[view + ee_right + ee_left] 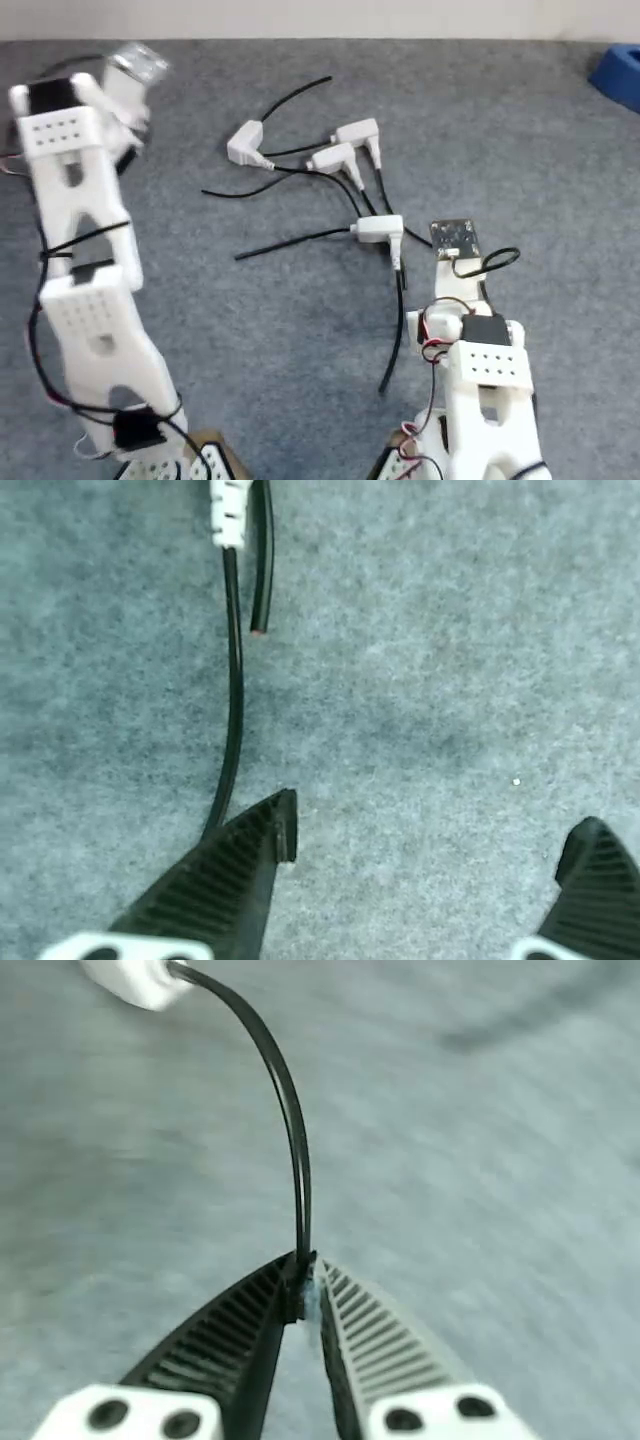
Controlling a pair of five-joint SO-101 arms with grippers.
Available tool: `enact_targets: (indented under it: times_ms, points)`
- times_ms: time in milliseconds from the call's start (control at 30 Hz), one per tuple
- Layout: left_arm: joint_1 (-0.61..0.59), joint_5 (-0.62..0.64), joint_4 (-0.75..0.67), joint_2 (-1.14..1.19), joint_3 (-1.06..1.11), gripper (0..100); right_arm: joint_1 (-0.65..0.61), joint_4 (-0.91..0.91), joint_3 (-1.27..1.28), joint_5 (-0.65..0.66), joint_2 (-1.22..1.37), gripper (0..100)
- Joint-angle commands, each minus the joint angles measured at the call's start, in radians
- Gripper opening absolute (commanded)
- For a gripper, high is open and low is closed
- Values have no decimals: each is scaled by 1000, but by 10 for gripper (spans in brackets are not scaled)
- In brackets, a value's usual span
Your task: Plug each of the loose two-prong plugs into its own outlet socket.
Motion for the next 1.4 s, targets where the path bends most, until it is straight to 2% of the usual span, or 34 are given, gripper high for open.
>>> enact_targets:
  times_ms: [0, 100, 200, 400, 500, 600, 700, 900, 1000, 1067, 1133, 1267, 1367]
  points:
    - [42, -164, 12, -463, 684, 5, -10, -10, -4, -2, -19, 392]
    - [-10, -331, 9, -766, 1066, 5, -10, -10, -4, 25, -19, 392]
    - [-127, -509, 8, -1063, 1359, 5, -10, -10, -4, 26, -19, 392]
    - [-450, -924, 6, -1512, 1722, 5, -10, -10, -4, 29, -19, 392]
    - [-581, -1005, 6, -1616, 1787, 5, -10, -8, -4, 29, -19, 392]
    - [-628, -1003, 5, -1643, 1796, 5, -10, -8, -4, 31, -19, 392]
    - [-639, -951, -18, -1647, 1790, 24, -10, -8, -4, 31, -19, 392]
    - [-630, -911, -94, -1650, 1758, 251, -10, -8, -4, 32, -19, 392]
    - [-570, -904, -84, -1650, 1672, 259, -10, -8, -4, 32, -19, 392]
    - [-513, -842, -63, -1650, 1618, 259, -10, -8, -4, 32, -19, 392]
    - [-417, -694, -103, -1643, 1586, 259, -10, -8, -4, 32, -19, 392]
    - [-185, -270, -293, -1638, 1609, 259, -10, -7, -4, 34, -18, 392]
    - [4, 43, -350, -1615, 1629, 259, -15, 48, -15, 75, -18, 392]
